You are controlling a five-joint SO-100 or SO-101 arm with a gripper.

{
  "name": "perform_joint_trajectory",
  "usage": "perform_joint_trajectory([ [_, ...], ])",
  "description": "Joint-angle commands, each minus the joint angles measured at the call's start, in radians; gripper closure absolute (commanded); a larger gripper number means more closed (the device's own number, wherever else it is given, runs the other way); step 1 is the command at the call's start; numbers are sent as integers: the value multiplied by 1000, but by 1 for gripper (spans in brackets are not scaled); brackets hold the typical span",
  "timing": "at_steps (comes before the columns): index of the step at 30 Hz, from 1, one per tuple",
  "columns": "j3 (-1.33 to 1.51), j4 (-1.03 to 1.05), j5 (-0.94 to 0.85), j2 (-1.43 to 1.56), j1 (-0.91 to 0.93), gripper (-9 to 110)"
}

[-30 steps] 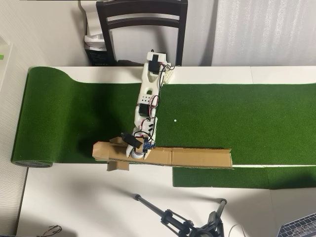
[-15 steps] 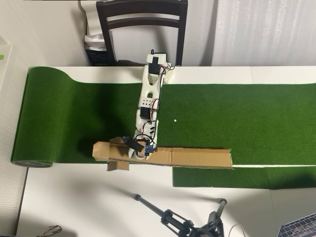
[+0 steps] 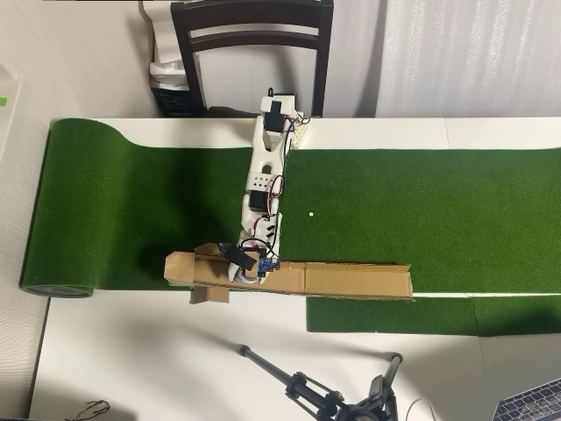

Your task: Pick up the golf ball and place it on the gray mark at the back.

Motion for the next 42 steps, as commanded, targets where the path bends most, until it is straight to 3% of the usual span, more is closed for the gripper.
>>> perform_joint_trajectory([
  [1,-58,-35,-9,48,6,77],
  [28,-55,-35,-9,49,5,76],
  [33,-55,-32,-9,49,5,69],
  [42,-55,-35,-21,49,5,68],
])
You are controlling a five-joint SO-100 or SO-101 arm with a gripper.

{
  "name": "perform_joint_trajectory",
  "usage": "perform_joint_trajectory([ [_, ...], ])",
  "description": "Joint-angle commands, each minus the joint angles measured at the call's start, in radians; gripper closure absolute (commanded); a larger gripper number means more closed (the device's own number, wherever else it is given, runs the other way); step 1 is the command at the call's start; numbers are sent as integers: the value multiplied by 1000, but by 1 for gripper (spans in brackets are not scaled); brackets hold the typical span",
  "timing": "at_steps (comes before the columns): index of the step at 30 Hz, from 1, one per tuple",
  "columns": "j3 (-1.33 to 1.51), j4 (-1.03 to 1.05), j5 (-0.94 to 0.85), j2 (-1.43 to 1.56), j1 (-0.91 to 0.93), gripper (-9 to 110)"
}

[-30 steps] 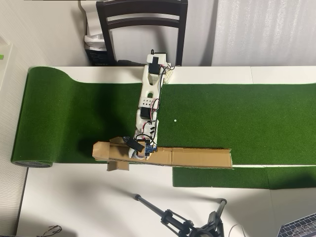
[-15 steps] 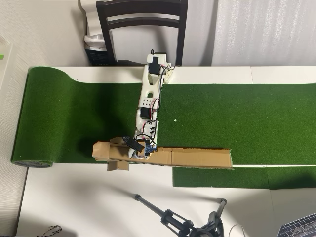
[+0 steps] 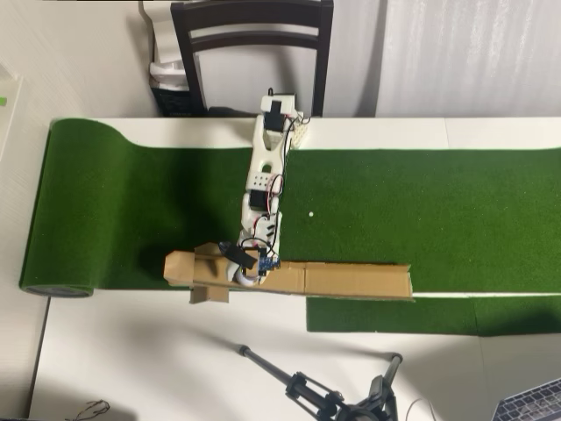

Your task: Pick up the golf ball and place it on the gray mark at the back.

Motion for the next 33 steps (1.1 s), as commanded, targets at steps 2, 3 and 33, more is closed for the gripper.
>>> perform_joint_trajectory([
  [2,-54,-35,-9,49,5,68],
  [3,-54,-35,-9,49,5,68],
  [33,-342,557,61,328,-110,69],
])
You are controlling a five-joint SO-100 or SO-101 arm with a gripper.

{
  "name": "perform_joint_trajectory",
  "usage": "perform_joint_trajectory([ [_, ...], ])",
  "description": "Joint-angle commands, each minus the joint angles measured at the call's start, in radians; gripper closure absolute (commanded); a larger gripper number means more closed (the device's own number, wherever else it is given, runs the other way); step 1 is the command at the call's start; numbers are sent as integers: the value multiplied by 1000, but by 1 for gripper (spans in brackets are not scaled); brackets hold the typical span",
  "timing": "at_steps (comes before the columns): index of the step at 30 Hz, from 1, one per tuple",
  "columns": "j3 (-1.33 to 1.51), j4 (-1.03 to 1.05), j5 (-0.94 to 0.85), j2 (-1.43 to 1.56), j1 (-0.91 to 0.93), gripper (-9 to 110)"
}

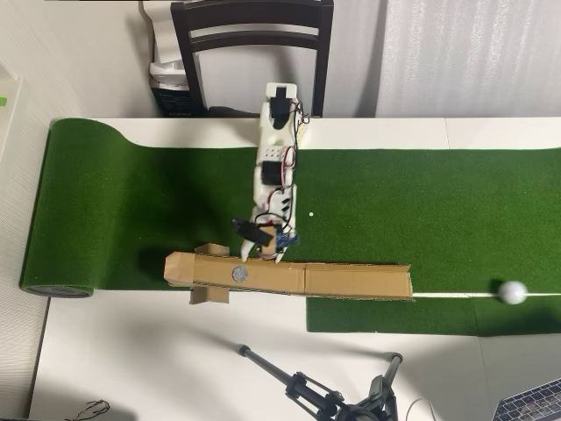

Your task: Pick up the golf ball and place it on the gray mark at the back.

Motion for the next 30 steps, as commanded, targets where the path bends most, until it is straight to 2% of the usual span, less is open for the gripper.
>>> perform_joint_trajectory([
  [1,-161,98,26,129,-12,69],
  [7,-258,259,28,218,-20,69],
  [19,-239,460,11,494,-17,68],
  [24,-91,497,11,646,-14,68],
  [30,276,482,29,923,-12,68],
])
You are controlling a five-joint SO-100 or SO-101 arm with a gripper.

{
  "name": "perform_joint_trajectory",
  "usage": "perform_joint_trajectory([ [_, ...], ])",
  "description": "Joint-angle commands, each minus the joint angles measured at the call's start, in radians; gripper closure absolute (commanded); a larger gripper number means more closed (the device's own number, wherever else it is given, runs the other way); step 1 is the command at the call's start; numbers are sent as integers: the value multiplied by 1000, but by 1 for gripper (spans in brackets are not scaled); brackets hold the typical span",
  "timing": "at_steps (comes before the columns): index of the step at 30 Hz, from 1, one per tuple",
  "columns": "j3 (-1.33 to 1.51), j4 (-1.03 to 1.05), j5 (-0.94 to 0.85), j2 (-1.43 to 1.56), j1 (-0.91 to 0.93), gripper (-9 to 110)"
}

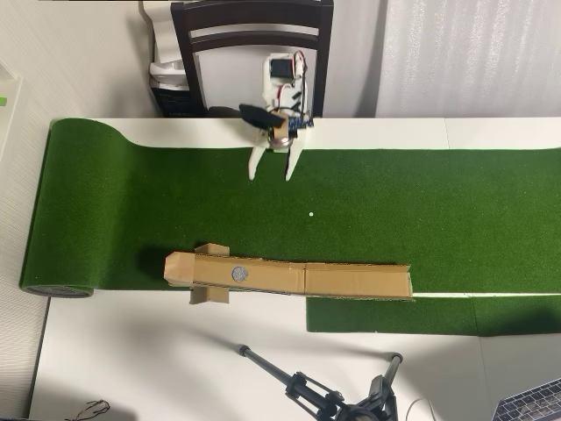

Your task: Pick up the golf ball and place it on the gray mark at the back.

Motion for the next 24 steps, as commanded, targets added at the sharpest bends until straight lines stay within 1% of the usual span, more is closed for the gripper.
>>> perform_joint_trajectory([
  [1,239,8,8,256,3,68],
  [4,446,-26,40,423,3,68],
  [9,811,-173,64,684,3,68],
  [13,1046,-282,64,881,3,68],
  [20,1339,-368,64,1169,3,68],
  [24,1457,-410,64,1267,3,68],
])
